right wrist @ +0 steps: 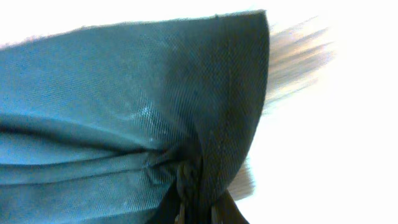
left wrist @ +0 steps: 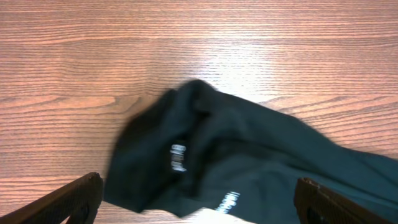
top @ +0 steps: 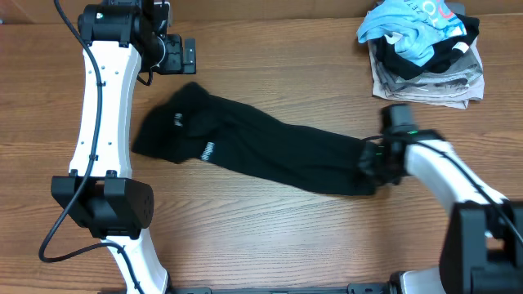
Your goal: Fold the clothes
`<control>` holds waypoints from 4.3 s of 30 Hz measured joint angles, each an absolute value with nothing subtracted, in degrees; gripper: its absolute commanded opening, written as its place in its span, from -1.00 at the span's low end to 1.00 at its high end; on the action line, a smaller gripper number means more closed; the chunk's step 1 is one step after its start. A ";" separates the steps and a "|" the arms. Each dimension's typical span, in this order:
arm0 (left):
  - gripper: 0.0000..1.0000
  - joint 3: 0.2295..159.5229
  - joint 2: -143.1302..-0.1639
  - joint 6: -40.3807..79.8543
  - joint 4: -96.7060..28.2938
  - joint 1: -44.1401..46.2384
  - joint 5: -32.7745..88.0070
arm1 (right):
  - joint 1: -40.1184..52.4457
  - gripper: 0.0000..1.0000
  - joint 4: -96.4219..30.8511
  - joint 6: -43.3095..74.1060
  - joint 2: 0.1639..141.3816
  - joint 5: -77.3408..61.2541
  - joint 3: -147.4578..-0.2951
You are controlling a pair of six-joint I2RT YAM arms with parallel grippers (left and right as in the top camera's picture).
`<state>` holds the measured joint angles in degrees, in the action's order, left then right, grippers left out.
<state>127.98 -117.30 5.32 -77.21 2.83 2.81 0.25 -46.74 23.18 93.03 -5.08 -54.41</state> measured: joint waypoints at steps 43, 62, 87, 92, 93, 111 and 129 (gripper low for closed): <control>1.00 123.76 -118.32 -7.07 -84.88 -3.20 11.00 | 21.21 1.00 -43.44 15.16 96.25 -12.25 -75.37; 0.99 91.20 -119.39 -20.10 -57.49 -4.97 17.37 | 9.63 1.00 -49.15 10.81 95.20 -13.15 -75.81; -0.92 86.17 -121.16 -17.02 -50.65 -4.10 14.31 | 10.96 -0.50 -47.05 11.38 96.25 -14.22 -74.11; -0.92 91.55 -121.80 -15.94 -62.50 -4.05 16.16 | 10.98 -0.92 -46.76 11.90 100.57 -15.88 -73.32; -0.92 93.58 -121.97 -15.70 -64.77 -4.05 16.47 | 10.98 -0.92 -46.74 11.99 101.60 -16.27 -73.25; -0.92 120.20 -122.04 -14.96 -86.48 -0.47 19.49 | 14.15 -0.92 -41.95 11.99 114.43 -20.73 -72.79; -0.92 123.28 -122.04 -5.67 -74.30 25.71 26.00 | 13.74 -0.92 -41.15 12.01 115.90 -25.43 -73.32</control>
<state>123.28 -122.04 -5.67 -74.30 25.71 26.00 13.74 -41.15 12.01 115.90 -25.43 -73.32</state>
